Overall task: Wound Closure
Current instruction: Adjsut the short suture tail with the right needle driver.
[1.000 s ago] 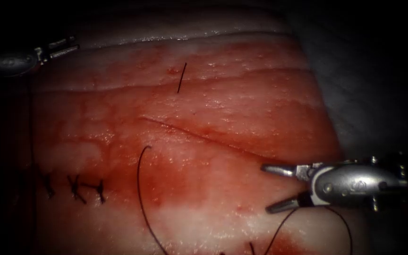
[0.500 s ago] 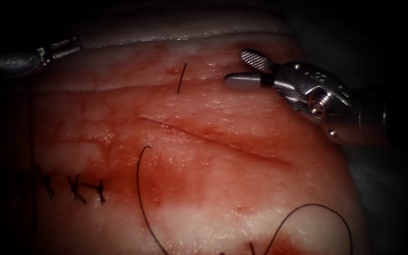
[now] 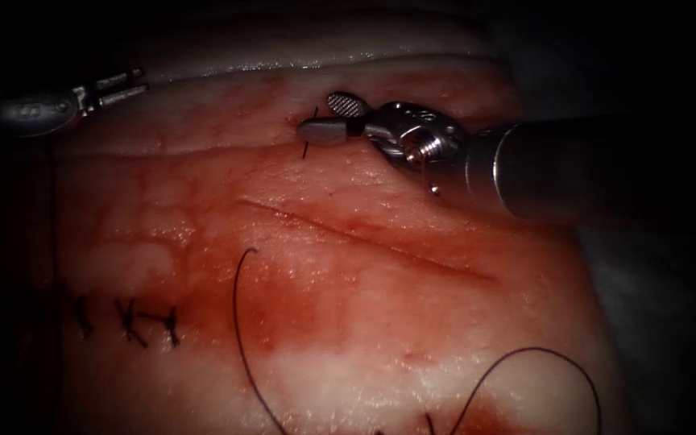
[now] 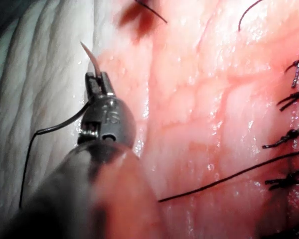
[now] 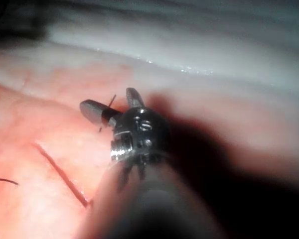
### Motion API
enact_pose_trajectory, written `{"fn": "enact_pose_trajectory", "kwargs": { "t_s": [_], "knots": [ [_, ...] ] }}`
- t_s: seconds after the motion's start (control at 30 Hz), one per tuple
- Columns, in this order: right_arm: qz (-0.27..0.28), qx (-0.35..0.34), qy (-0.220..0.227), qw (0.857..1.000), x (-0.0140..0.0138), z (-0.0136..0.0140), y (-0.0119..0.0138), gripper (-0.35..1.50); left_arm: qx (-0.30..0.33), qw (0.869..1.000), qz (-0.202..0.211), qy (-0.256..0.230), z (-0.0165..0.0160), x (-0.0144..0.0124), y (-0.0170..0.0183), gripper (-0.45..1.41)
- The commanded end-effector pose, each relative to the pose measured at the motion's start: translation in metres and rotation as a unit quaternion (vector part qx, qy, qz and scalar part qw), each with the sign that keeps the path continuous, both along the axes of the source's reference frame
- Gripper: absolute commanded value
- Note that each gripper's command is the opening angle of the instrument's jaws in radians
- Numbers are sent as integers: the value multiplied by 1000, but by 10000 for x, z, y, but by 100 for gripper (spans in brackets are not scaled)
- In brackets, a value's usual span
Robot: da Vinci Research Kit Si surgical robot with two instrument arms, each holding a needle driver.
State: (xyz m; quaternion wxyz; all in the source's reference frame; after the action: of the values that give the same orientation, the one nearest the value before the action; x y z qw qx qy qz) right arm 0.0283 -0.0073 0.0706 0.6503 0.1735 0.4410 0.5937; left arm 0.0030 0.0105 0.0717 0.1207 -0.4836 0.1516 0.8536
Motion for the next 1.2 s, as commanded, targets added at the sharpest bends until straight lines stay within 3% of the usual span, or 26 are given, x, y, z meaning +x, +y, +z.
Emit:
{"fn": "enact_pose_trajectory", "kwargs": {
  "t_s": [0.03, 0.2, 0.27, 0.3, 0.33, 0.37, 0.4, 0.77, 1.2],
  "knots": [
    [-4, 1, 3, 1000, 12, 11, 1, 101, -1, 1000, 0, -1, 5, -5, 4, -45],
    [-1, 8, 10, 1000, 26, 24, 0, 96, -1, 1000, 0, -1, 5, -5, 4, -45],
    [2, 6, 11, 1000, 30, 25, 1, 73, -1, 1000, 0, -1, 5, -4, 4, -45],
    [3, 5, 11, 1000, 31, 25, 2, 34, -1, 1000, 0, -1, 5, -4, 4, -45],
    [3, 5, 13, 1000, 30, 25, 3, -18, -1, 1000, 0, -1, 5, -4, 4, -45],
    [3, 5, 13, 1000, 30, 25, 3, -18, -1, 1000, 0, -1, 5, -4, 4, -45],
    [14, 0, 13, 1000, 29, 23, 6, -35, -1, 1000, 0, -1, 5, -4, 4, -45],
    [40, -52, 19, 998, 22, -14, 41, -35, 2, 1000, 4, 1, 12, -5, 4, -45],
    [25, -88, 6, 996, 16, -36, 53, -35, 9, 1000, 14, 14, 26, -15, -1, -45]
  ]
}}
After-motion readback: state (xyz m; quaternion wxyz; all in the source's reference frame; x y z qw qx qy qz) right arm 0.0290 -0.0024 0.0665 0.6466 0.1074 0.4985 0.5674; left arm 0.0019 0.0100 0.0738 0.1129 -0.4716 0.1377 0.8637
